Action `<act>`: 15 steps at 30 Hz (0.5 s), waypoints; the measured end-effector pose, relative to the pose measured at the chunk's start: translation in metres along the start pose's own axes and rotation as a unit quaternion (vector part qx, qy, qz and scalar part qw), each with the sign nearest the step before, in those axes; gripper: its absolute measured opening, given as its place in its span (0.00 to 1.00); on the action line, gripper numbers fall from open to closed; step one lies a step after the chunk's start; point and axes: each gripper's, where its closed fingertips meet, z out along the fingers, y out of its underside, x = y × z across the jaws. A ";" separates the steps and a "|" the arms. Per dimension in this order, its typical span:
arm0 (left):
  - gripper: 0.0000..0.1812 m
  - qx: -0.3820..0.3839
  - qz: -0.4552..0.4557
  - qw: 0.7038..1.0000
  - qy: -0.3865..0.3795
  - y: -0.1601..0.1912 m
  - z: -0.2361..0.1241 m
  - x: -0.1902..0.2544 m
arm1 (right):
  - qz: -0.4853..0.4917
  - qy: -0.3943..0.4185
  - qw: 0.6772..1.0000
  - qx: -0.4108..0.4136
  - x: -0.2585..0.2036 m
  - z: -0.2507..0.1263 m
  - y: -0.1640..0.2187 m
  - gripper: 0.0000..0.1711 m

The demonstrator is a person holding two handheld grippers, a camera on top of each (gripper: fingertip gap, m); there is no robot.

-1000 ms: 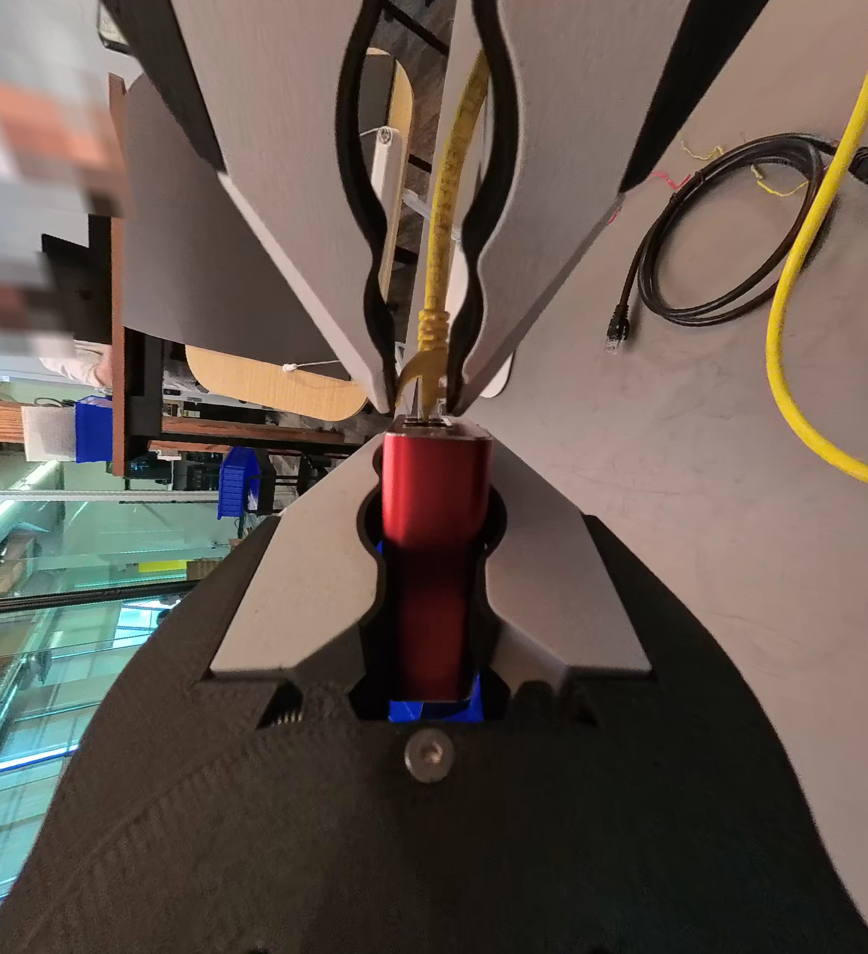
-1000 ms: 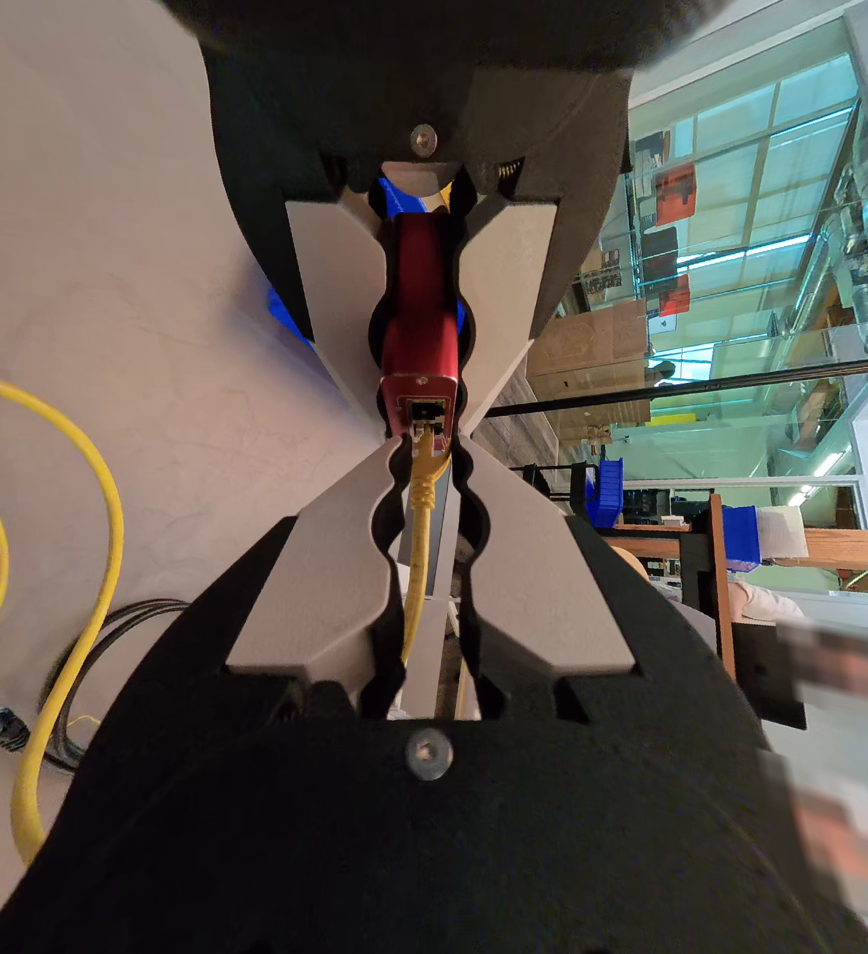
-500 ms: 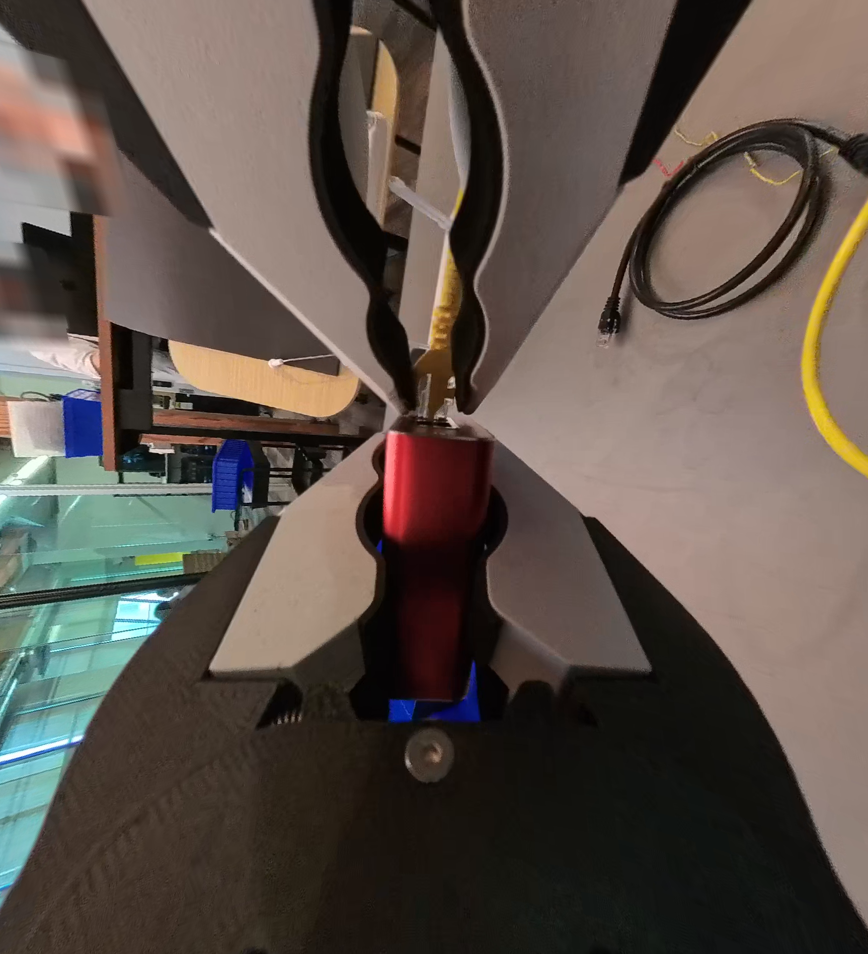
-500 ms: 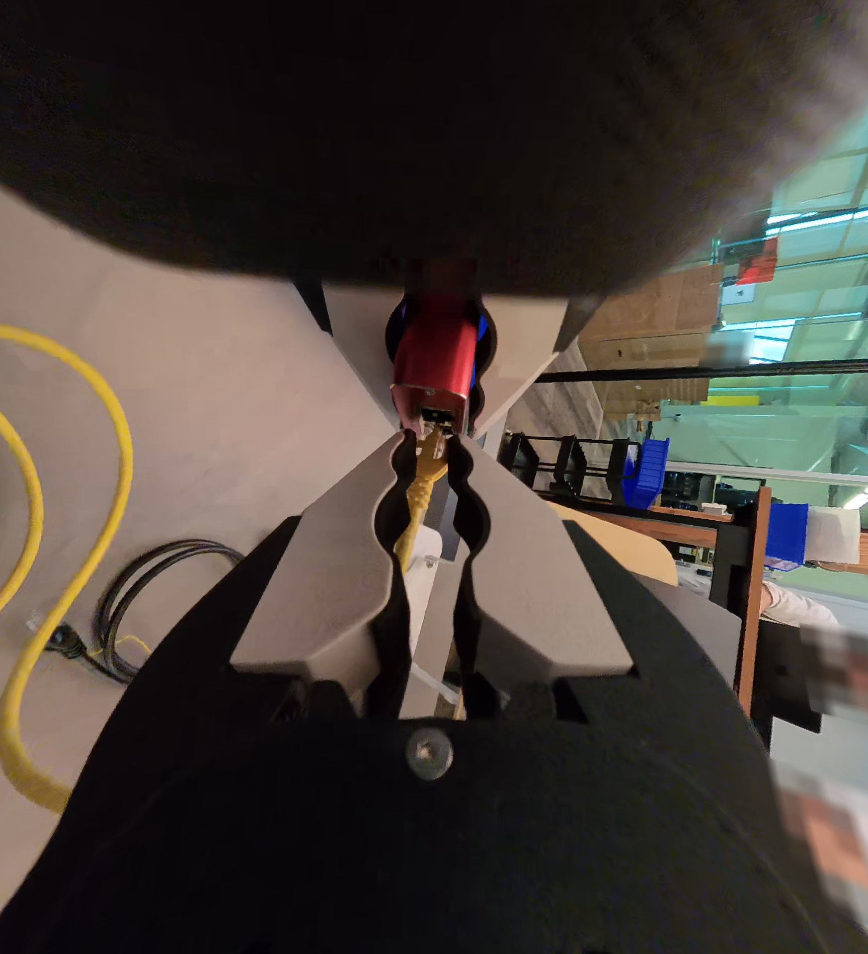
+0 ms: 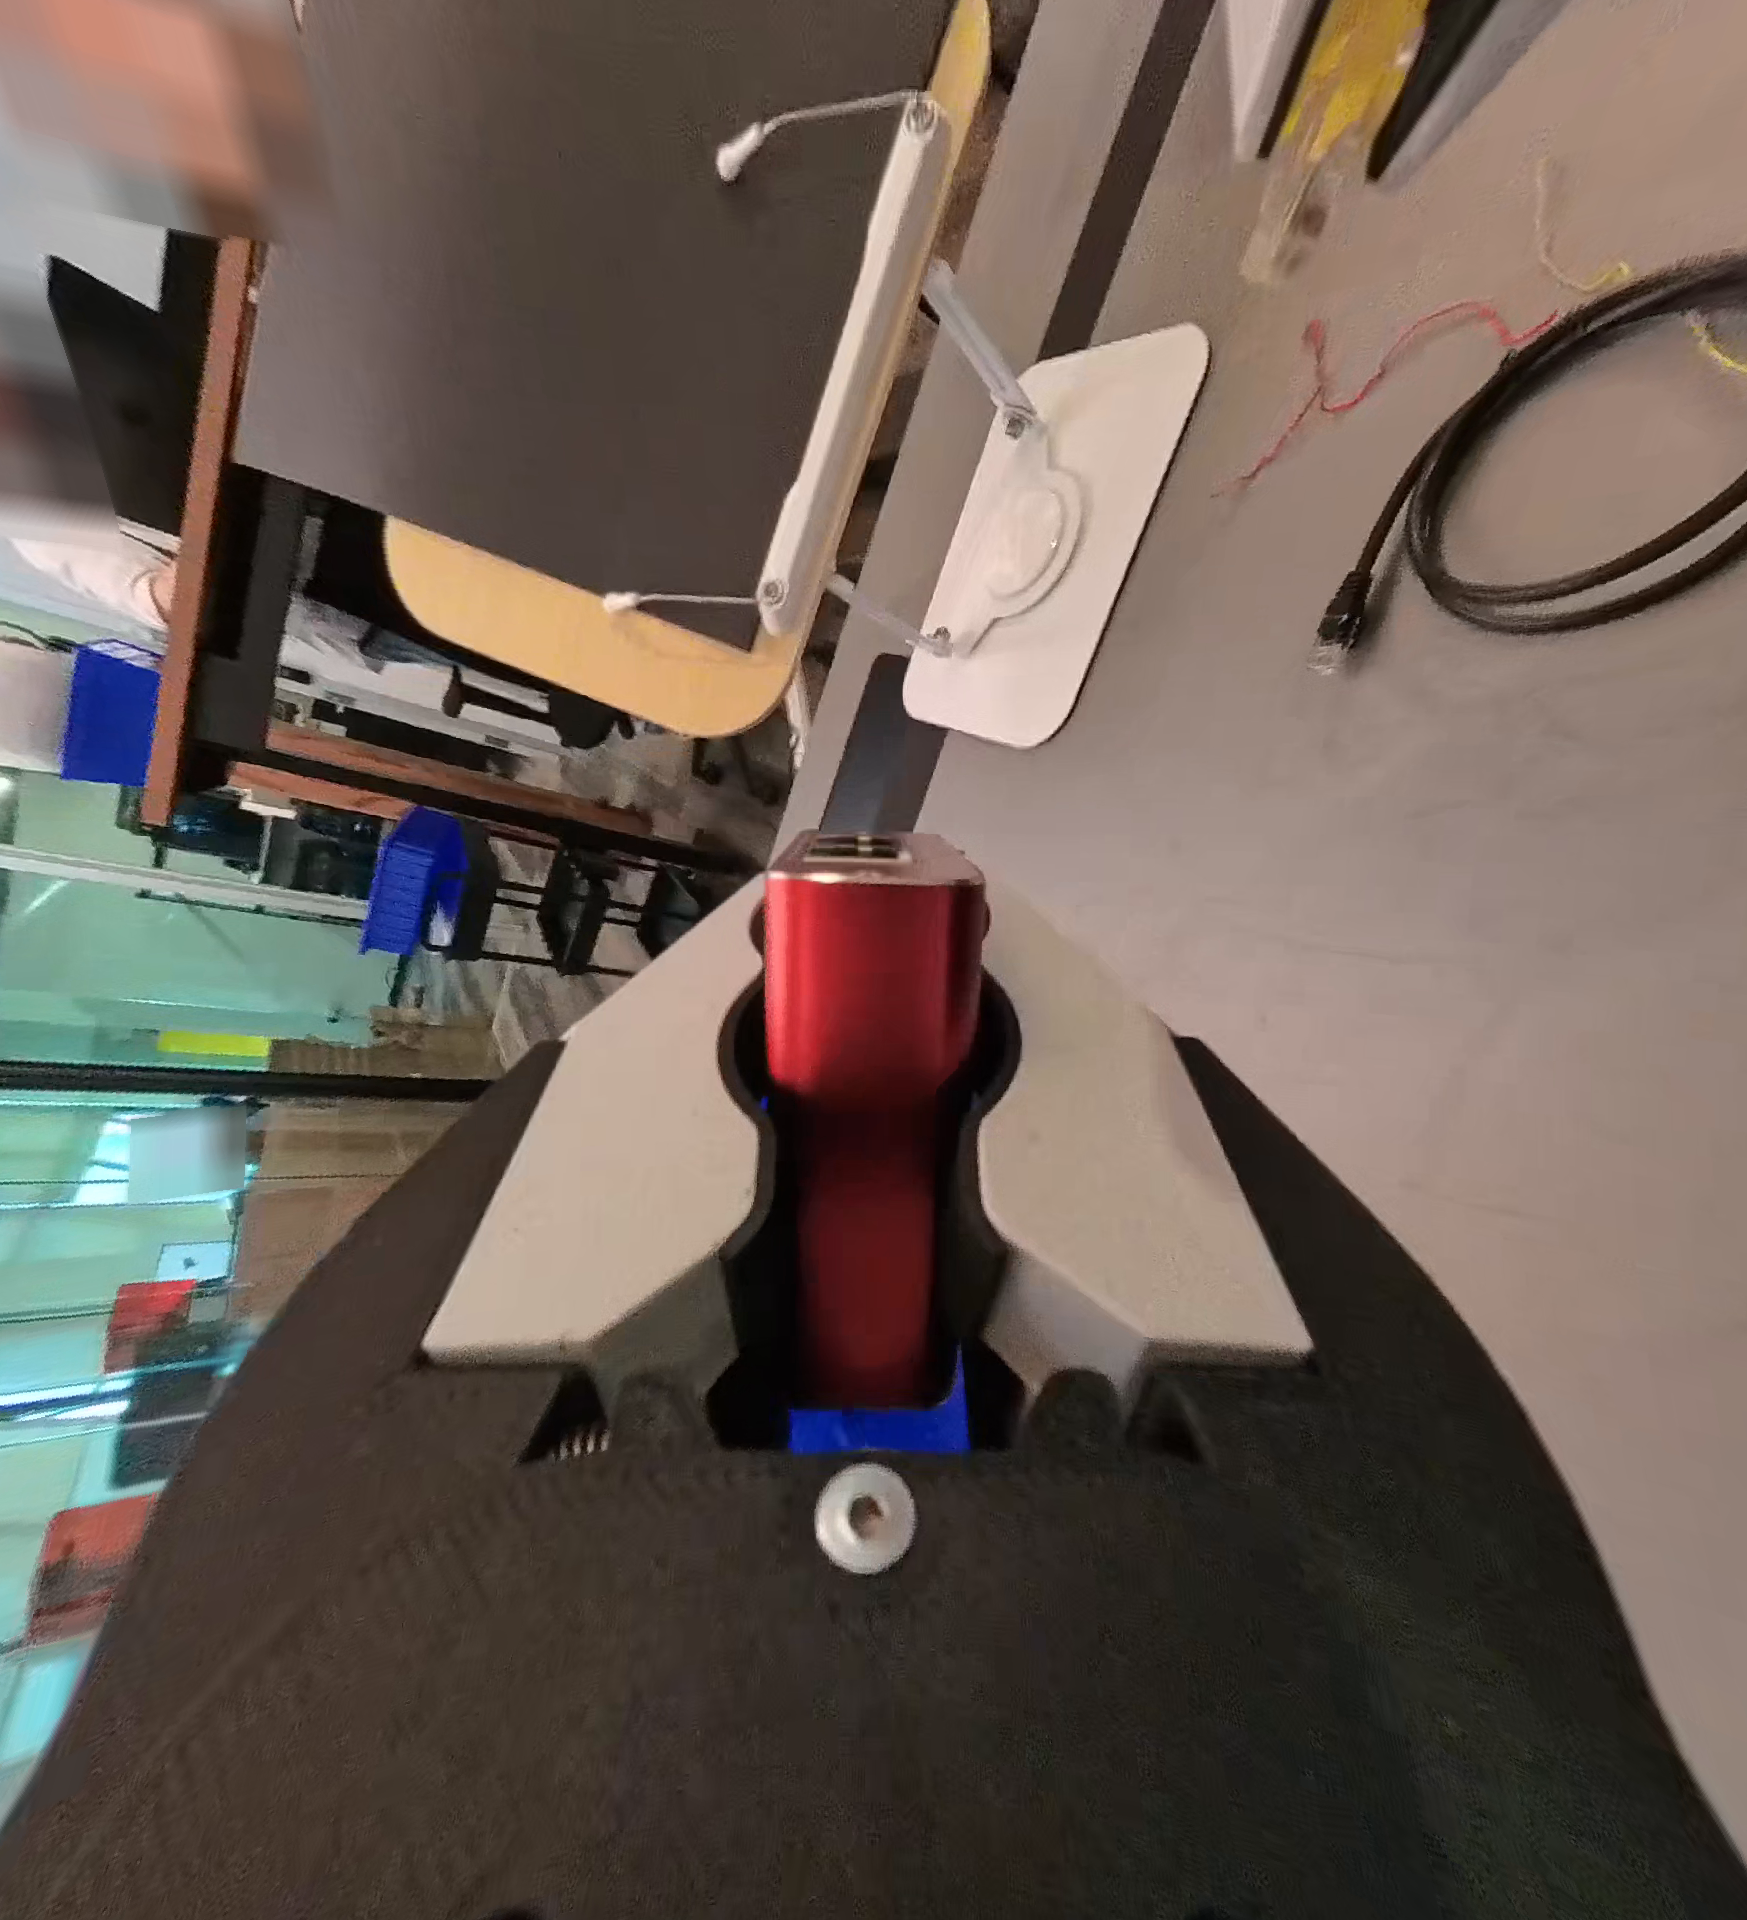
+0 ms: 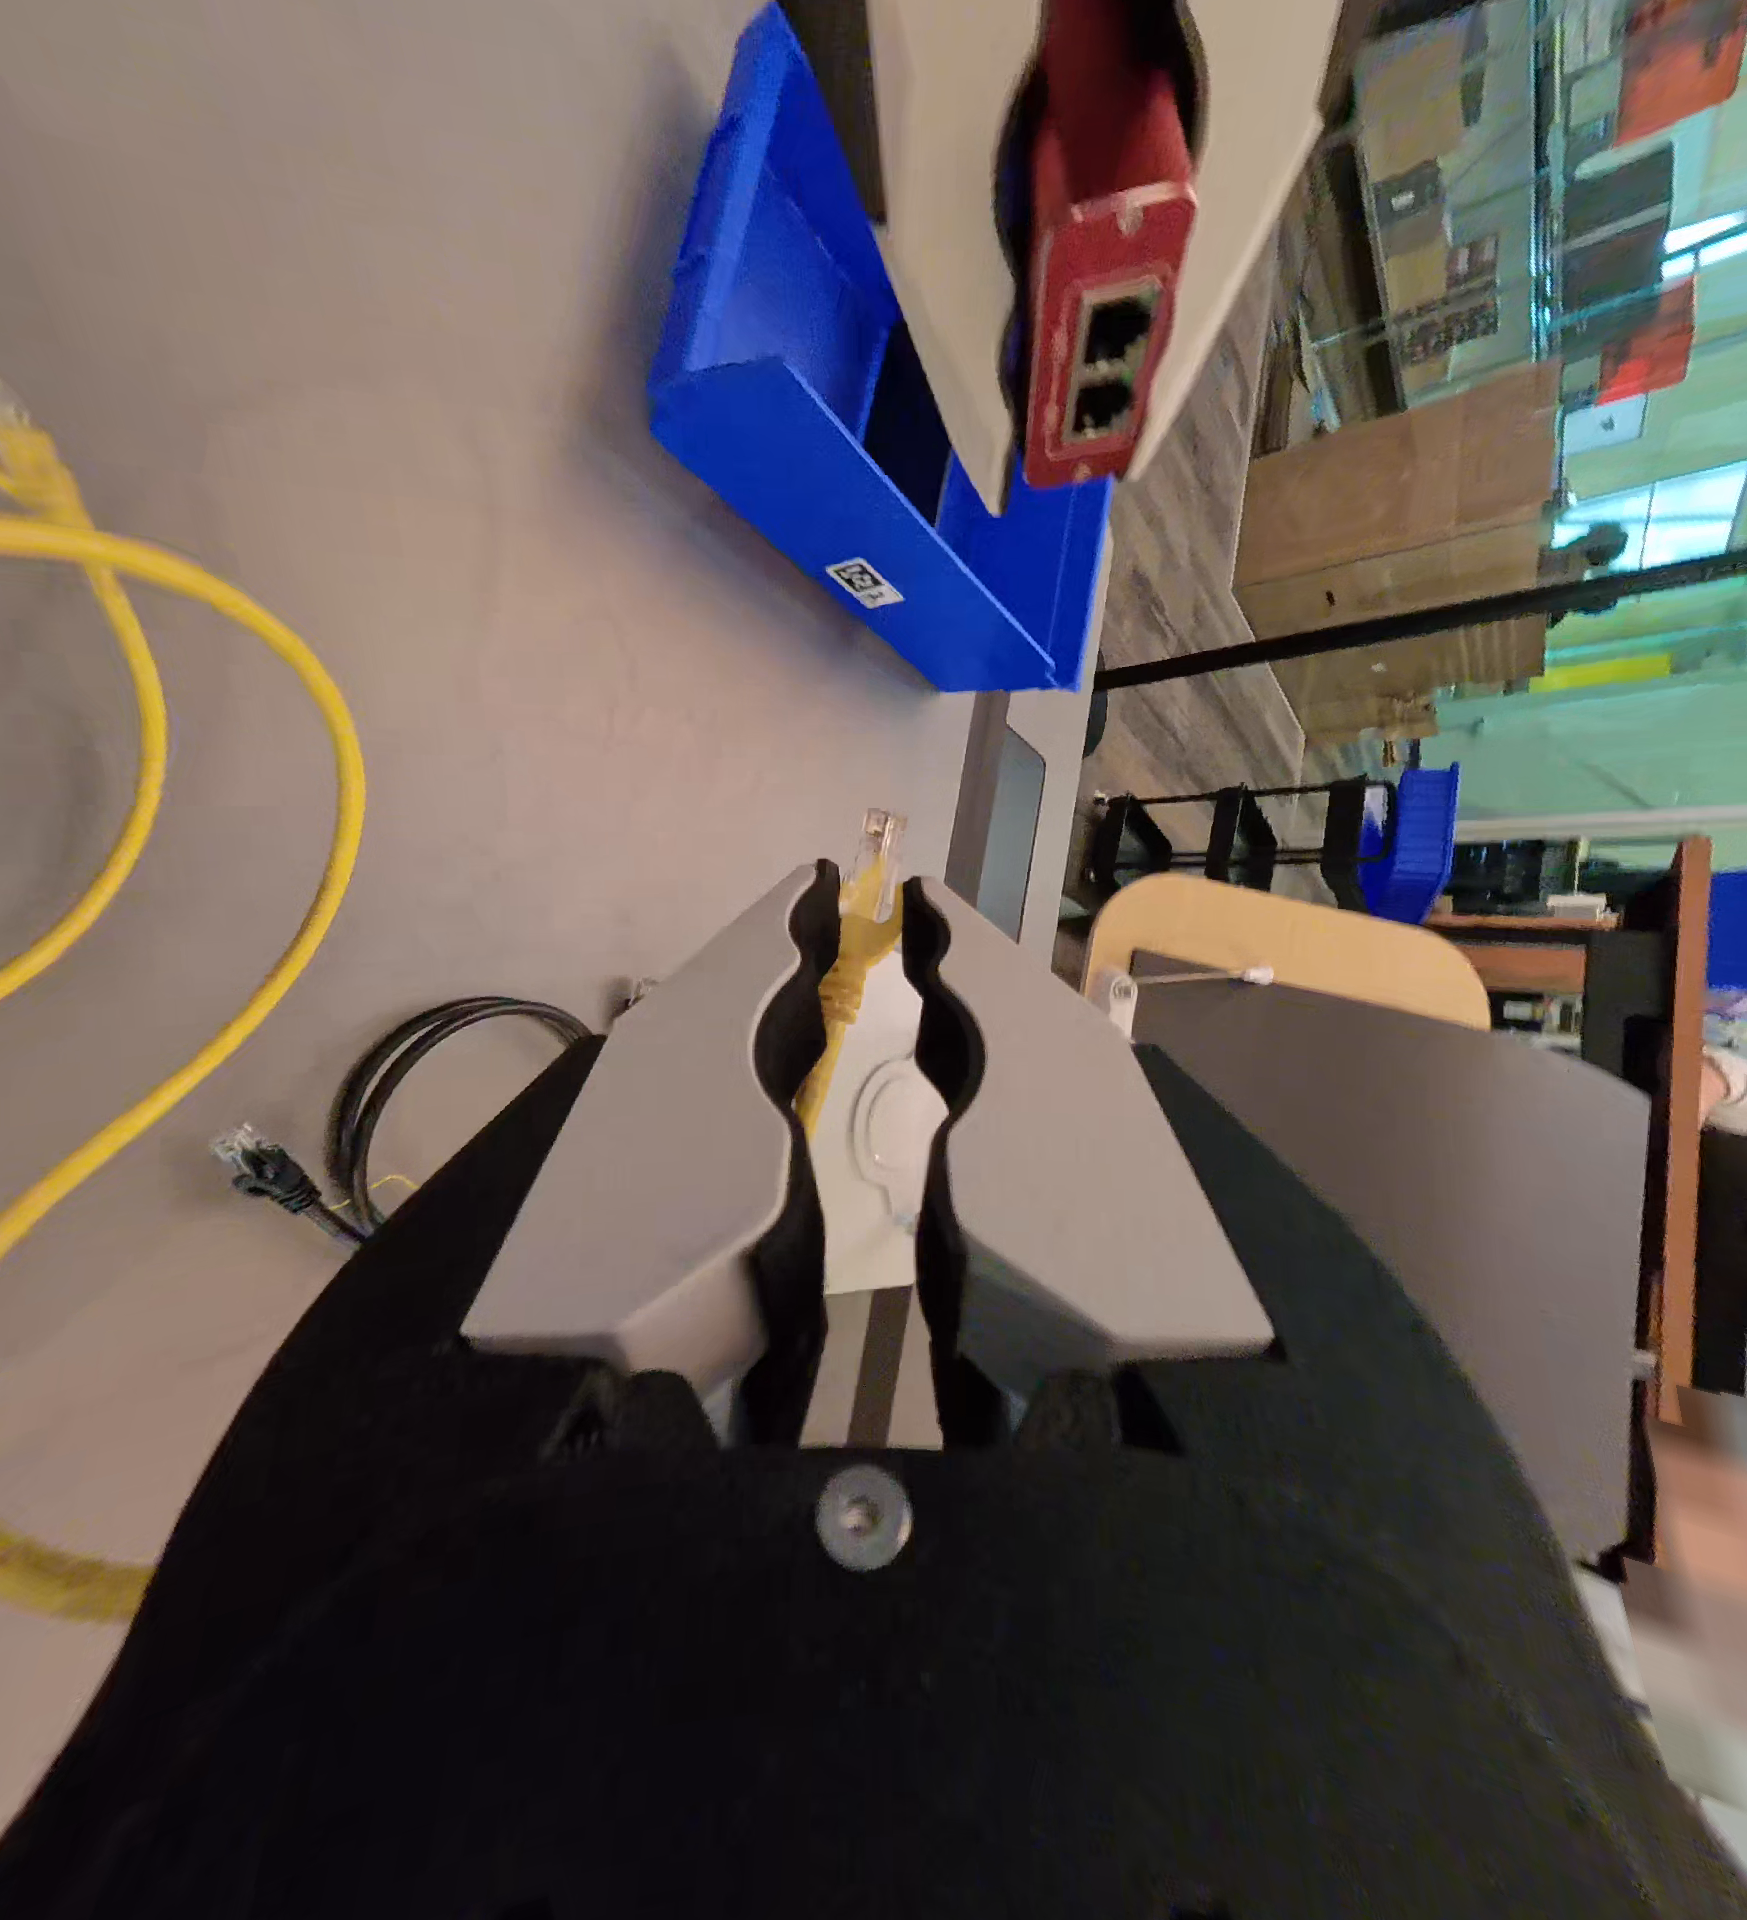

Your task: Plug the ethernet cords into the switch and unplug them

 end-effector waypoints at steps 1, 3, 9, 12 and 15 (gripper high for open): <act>0.14 0.004 -0.008 1.000 0.004 -0.003 0.001 0.001 | 0.013 0.003 1.000 -0.008 0.001 -0.002 0.005 0.06; 0.14 -0.012 -0.002 1.000 -0.001 0.000 0.006 0.002 | 0.031 0.005 0.999 -0.029 -0.001 -0.004 0.020 0.06; 0.14 -0.012 -0.005 1.000 0.012 0.003 0.010 0.009 | 0.116 0.027 0.989 -0.092 -0.007 -0.036 0.082 0.06; 0.14 -0.009 -0.004 1.000 0.014 0.001 0.009 0.009 | 0.155 0.039 0.979 -0.125 -0.013 -0.059 0.119 0.06; 0.14 -0.006 -0.002 1.000 0.015 -0.001 0.009 0.010 | 0.185 0.053 0.968 -0.159 -0.029 -0.072 0.155 0.07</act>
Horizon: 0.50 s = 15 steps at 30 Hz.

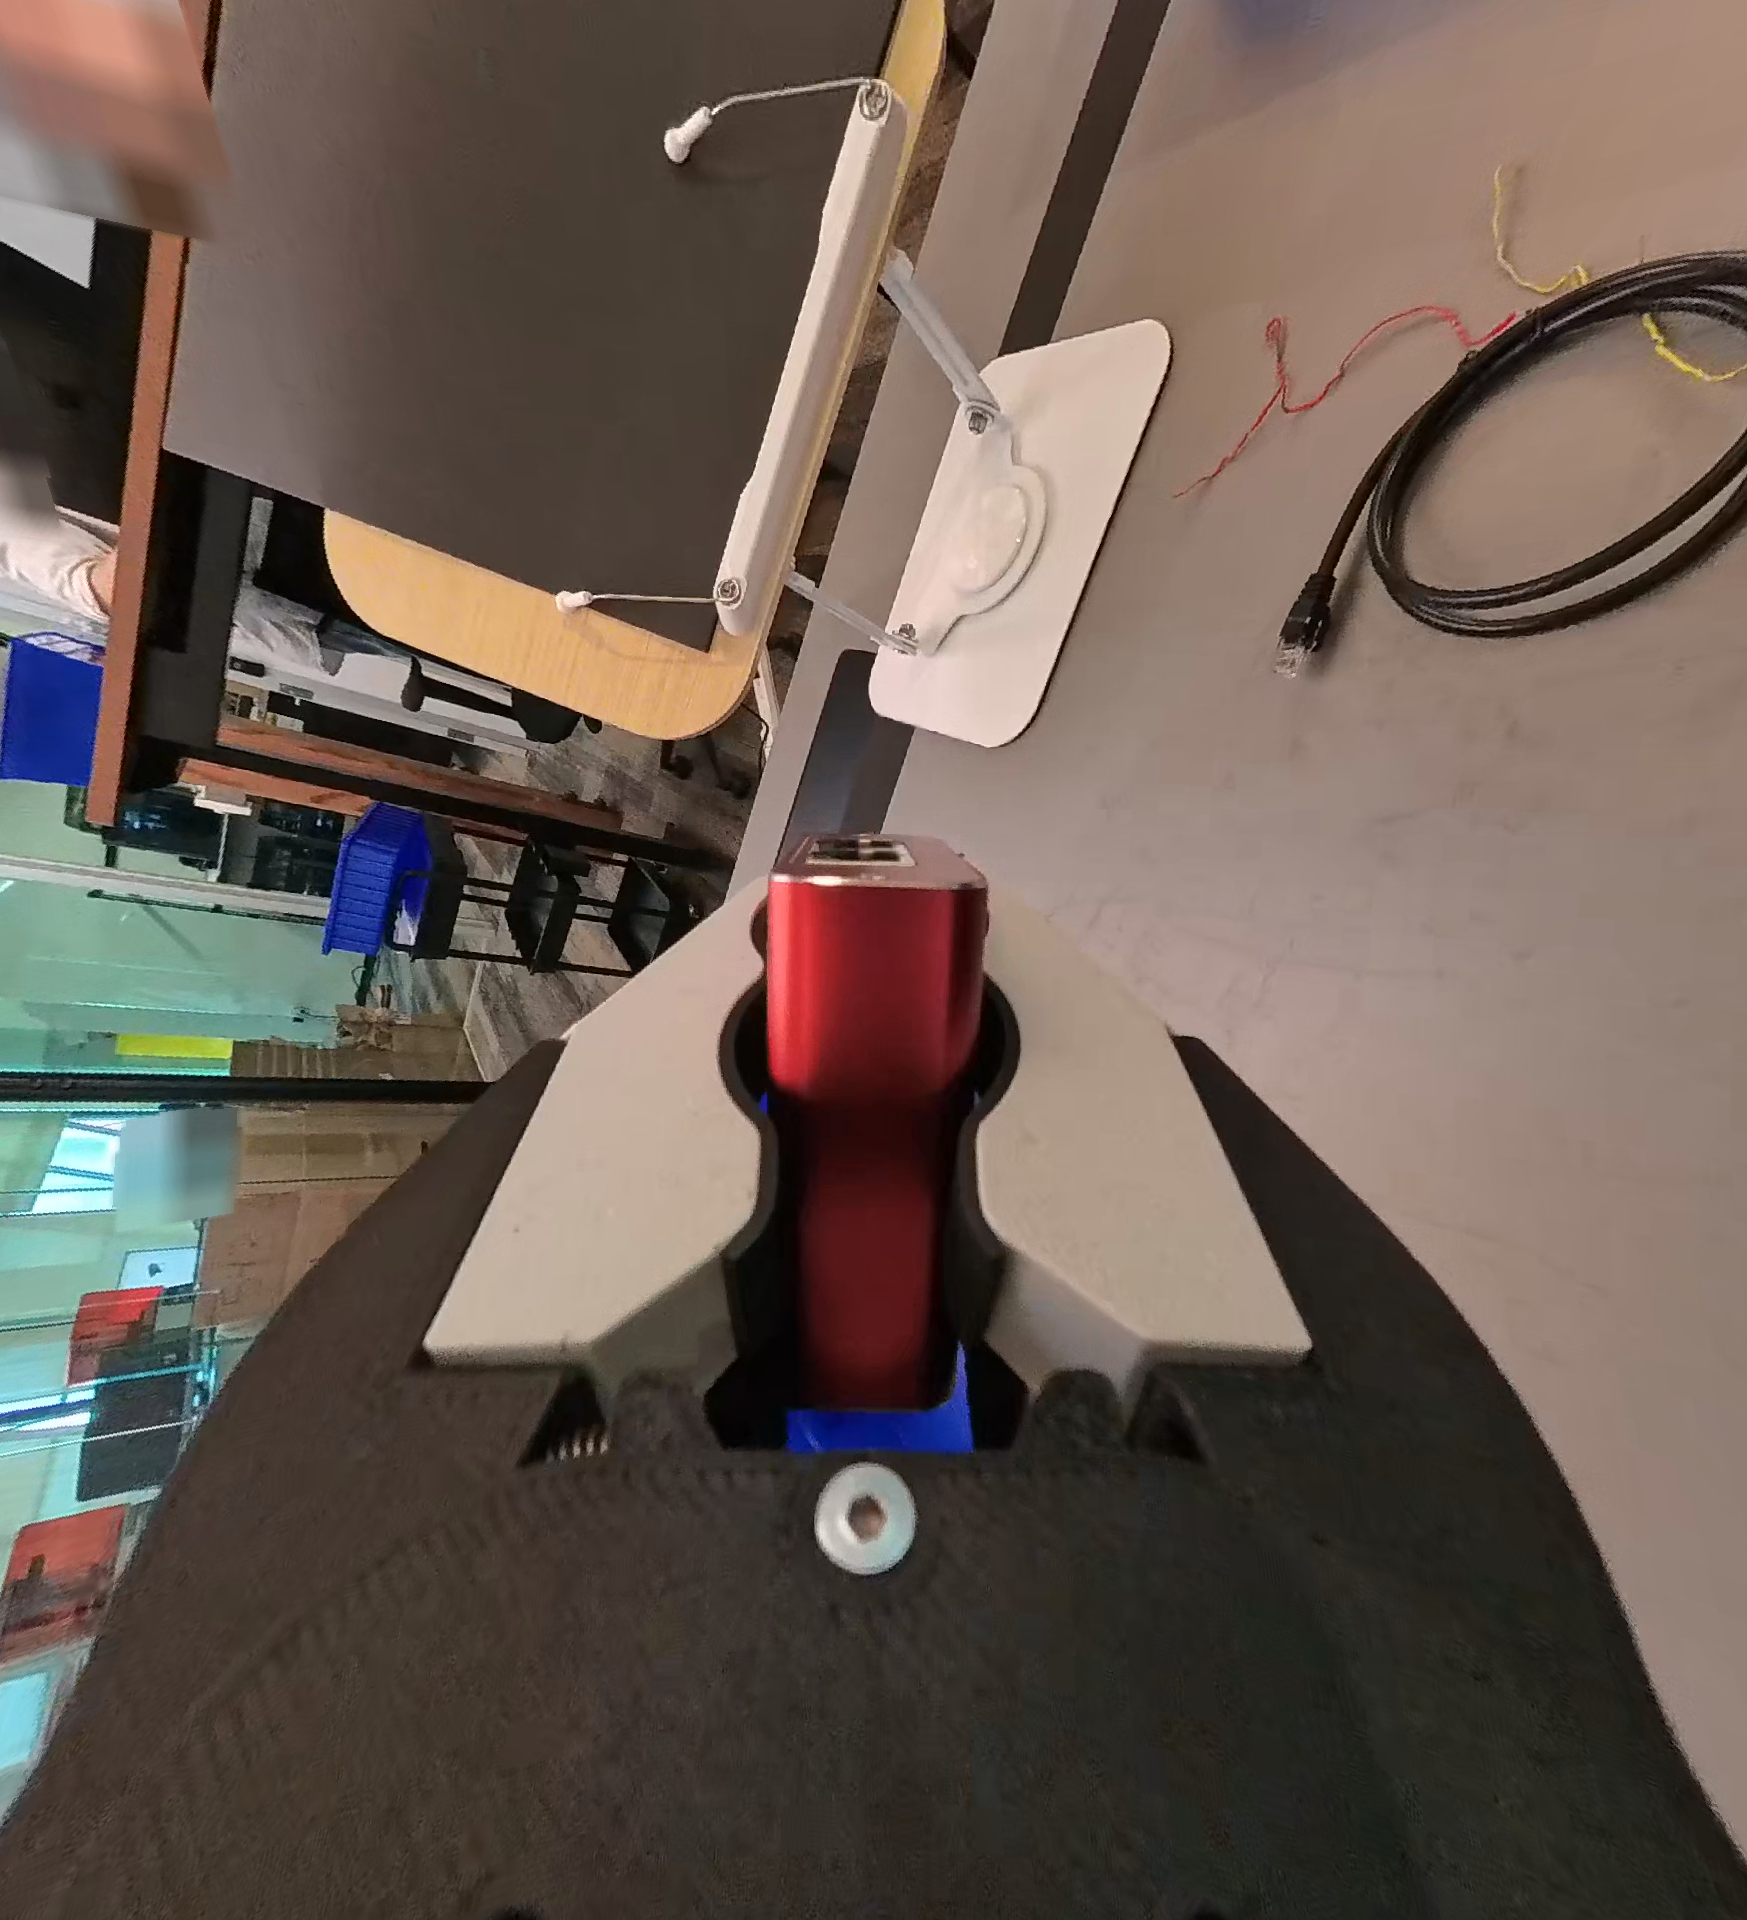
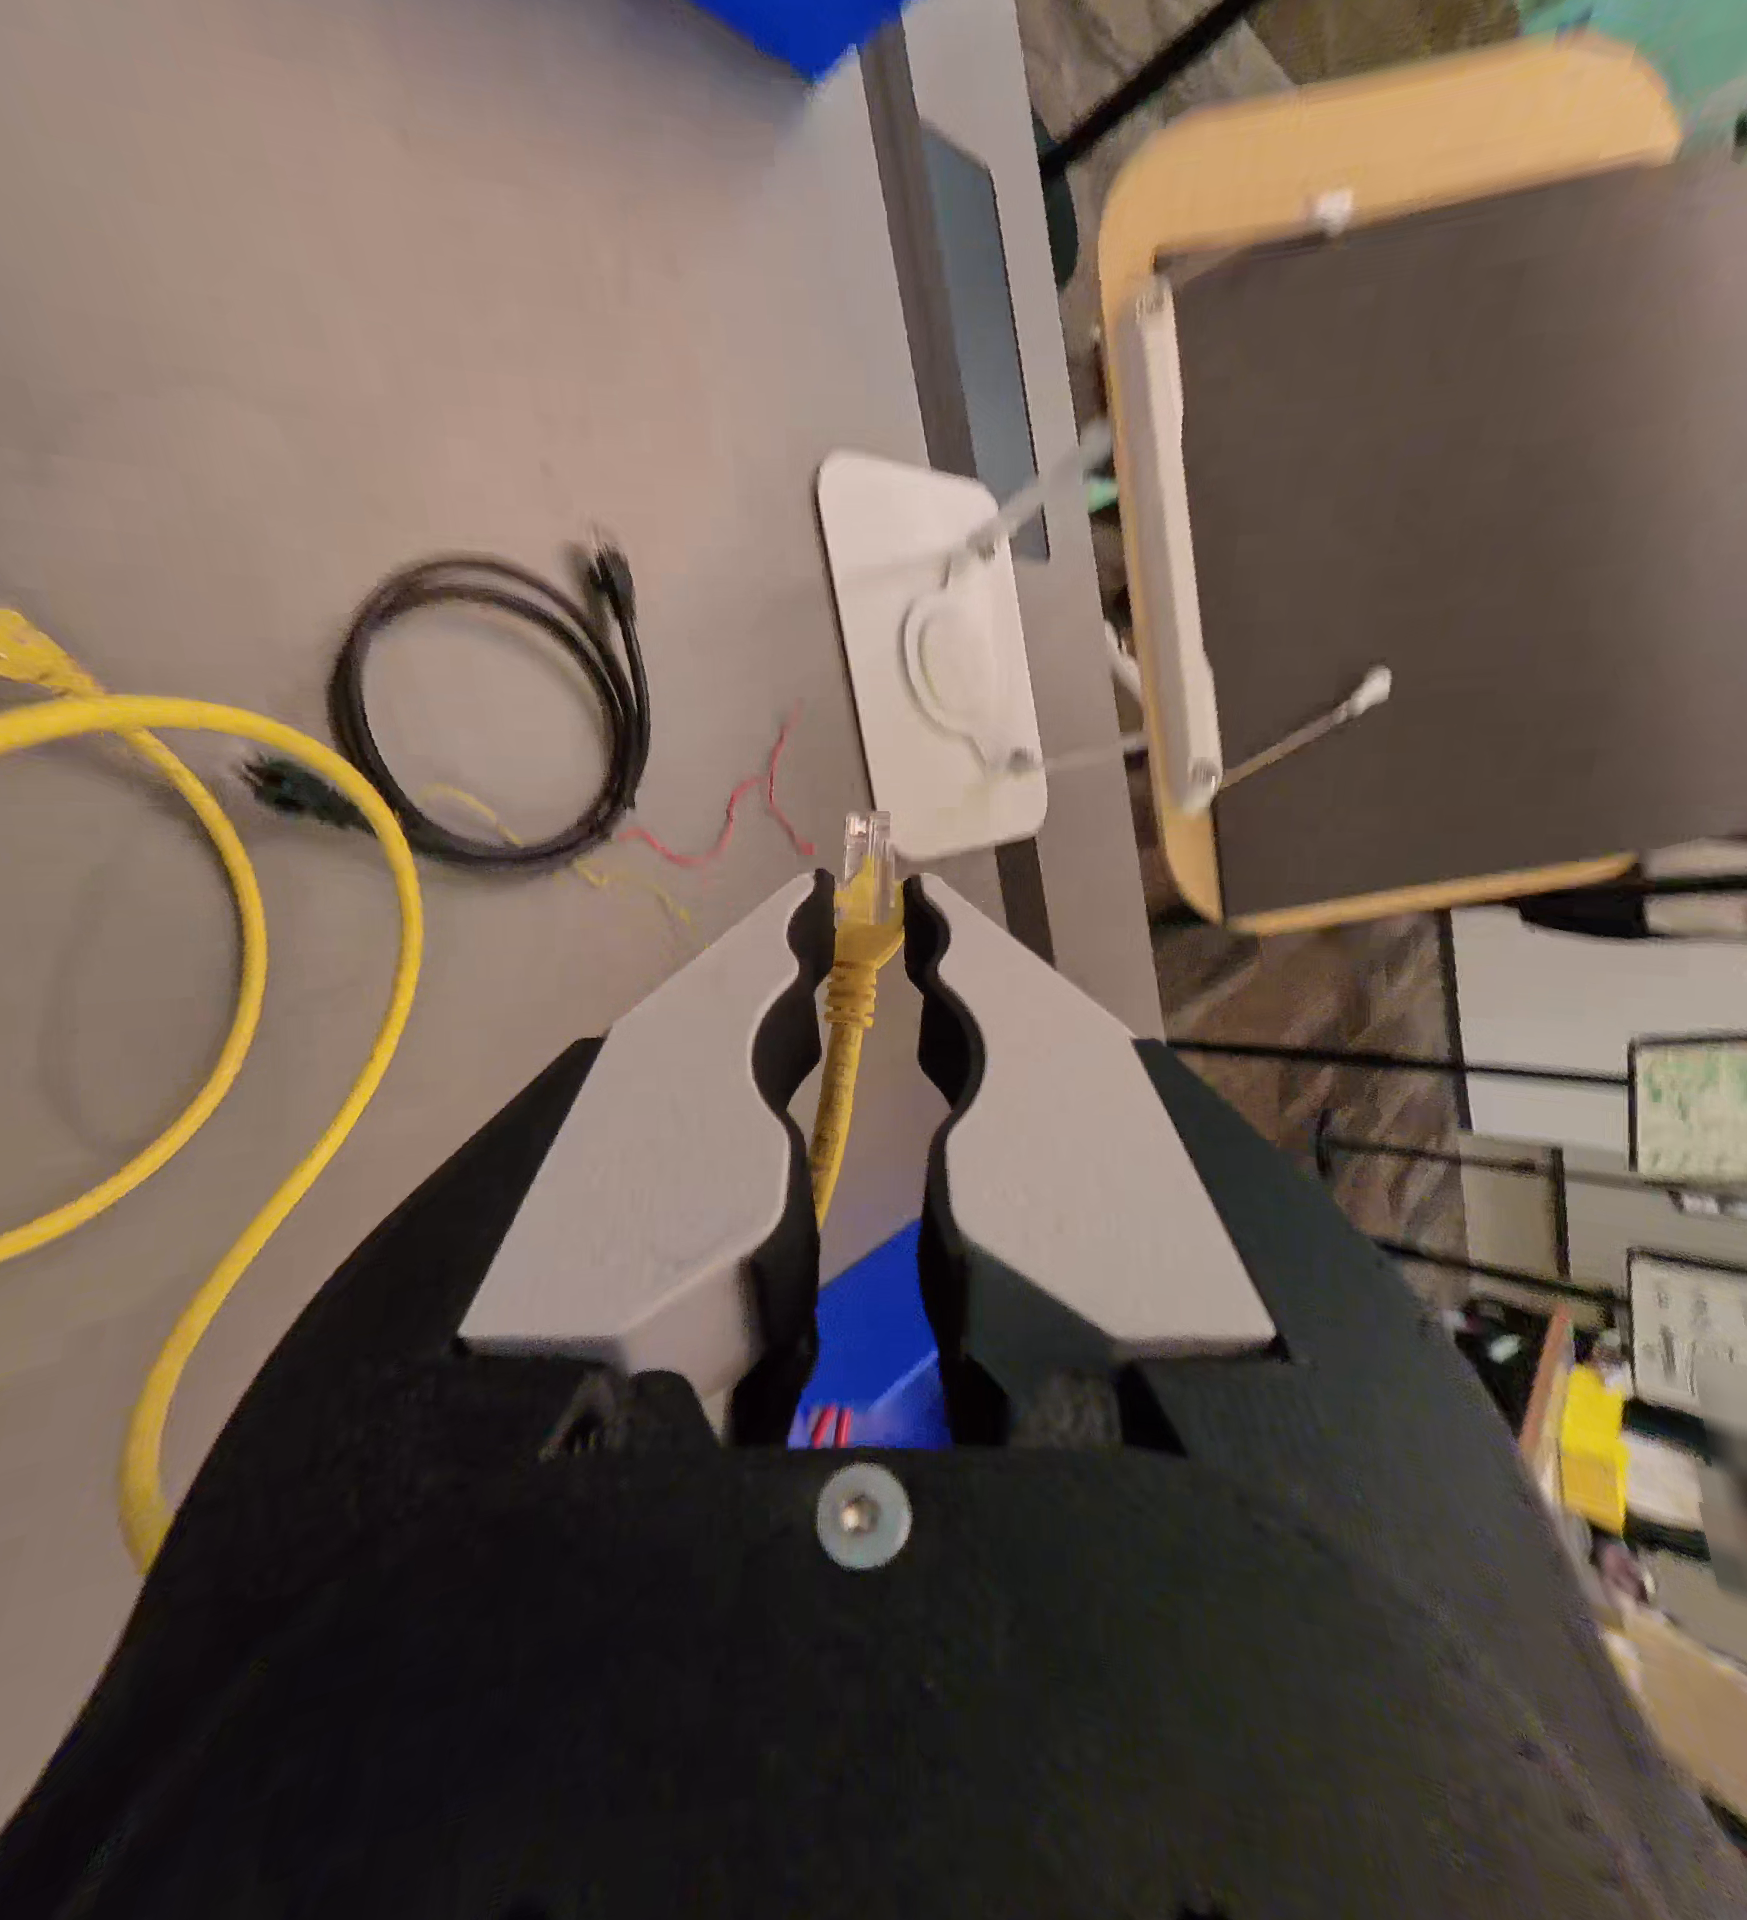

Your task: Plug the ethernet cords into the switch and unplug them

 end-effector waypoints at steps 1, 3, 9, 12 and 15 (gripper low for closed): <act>0.14 0.000 0.000 1.000 0.002 0.000 0.000 0.001 | 0.006 0.010 1.000 -0.019 -0.001 0.001 0.015 0.07; 0.14 -0.002 0.003 1.000 0.002 0.000 0.001 0.002 | 0.024 0.020 0.999 -0.043 -0.007 0.005 0.040 0.07; 0.14 -0.005 0.004 1.000 0.011 0.000 0.004 0.007 | 0.091 -0.062 0.994 -0.016 -0.063 0.015 0.053 0.14; 0.14 -0.006 0.006 1.000 0.016 -0.001 0.005 0.010 | 0.133 -0.097 0.986 0.028 -0.073 0.005 0.043 0.20; 0.14 -0.008 0.007 1.000 0.019 -0.001 0.006 0.012 | 0.194 -0.167 0.961 0.105 -0.082 -0.017 0.021 0.29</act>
